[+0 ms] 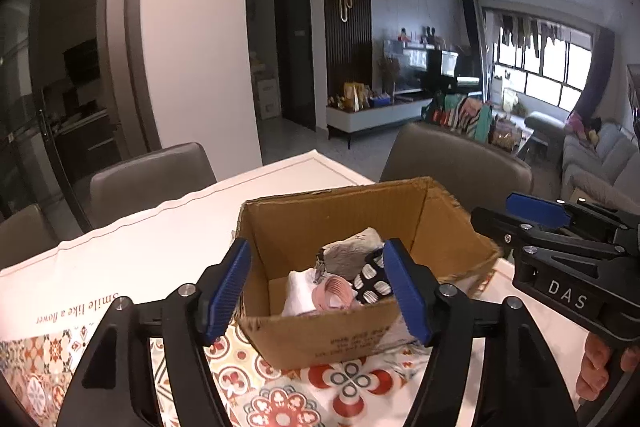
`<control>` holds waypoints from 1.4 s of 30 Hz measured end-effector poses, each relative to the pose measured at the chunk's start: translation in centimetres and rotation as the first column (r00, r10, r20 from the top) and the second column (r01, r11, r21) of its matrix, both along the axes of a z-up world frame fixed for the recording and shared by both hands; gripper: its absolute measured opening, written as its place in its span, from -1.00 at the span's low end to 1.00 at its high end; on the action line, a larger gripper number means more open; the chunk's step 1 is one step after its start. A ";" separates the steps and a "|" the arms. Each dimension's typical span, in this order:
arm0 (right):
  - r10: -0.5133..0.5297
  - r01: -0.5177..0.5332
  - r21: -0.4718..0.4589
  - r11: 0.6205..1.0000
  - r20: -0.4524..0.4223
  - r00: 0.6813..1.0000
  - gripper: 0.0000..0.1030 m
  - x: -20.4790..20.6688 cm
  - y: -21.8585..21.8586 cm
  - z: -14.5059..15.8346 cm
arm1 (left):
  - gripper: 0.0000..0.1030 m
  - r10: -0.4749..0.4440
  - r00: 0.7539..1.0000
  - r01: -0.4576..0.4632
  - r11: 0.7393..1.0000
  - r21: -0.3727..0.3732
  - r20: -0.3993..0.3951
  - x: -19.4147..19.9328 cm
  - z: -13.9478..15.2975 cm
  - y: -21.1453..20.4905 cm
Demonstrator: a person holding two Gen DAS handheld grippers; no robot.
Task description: Organize soft objects
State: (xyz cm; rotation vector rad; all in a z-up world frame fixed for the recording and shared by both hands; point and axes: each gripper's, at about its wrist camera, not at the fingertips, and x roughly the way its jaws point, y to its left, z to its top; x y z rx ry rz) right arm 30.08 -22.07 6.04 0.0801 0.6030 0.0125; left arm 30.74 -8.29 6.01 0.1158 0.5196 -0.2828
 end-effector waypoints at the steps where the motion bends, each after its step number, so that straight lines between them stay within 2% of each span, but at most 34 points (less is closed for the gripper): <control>1: -0.004 0.004 -0.001 1.000 0.006 1.000 -0.11 -0.4 0.1 0.3 | 0.32 -0.001 1.000 0.001 1.000 -0.003 0.006 -0.6 0.3 0.1; 6: -0.012 0.012 -0.007 1.000 0.049 0.999 0.02 -3.5 0.6 1.9 | 0.52 0.030 0.999 -0.030 1.000 -0.008 0.040 -3.9 1.6 0.7; 8: -0.023 0.024 -0.015 1.000 0.065 0.998 0.17 -4.9 0.8 2.3 | 0.55 0.042 0.997 -0.042 0.999 -0.004 0.057 -5.0 2.0 0.8; 12: -0.049 0.052 -0.030 0.998 0.094 0.994 0.19 -7.7 0.8 2.9 | 0.60 0.070 0.994 -0.071 0.997 0.002 0.089 -7.7 2.5 1.3; 25: -0.071 0.074 -0.013 0.997 0.141 0.987 0.25 -15.3 0.9 3.8 | 0.66 0.093 0.991 -0.090 0.995 -0.038 0.095 -14.3 3.3 2.2; 31: -0.081 0.082 -0.005 0.997 0.143 0.987 0.25 -17.1 1.1 3.7 | 0.86 0.103 0.986 -0.101 0.995 -0.017 0.131 -16.5 3.6 2.2; 42: -0.106 0.104 0.017 0.994 0.137 0.985 0.33 -19.4 0.9 3.0 | 0.96 0.111 0.982 -0.110 0.994 -0.020 0.152 -18.6 3.6 2.1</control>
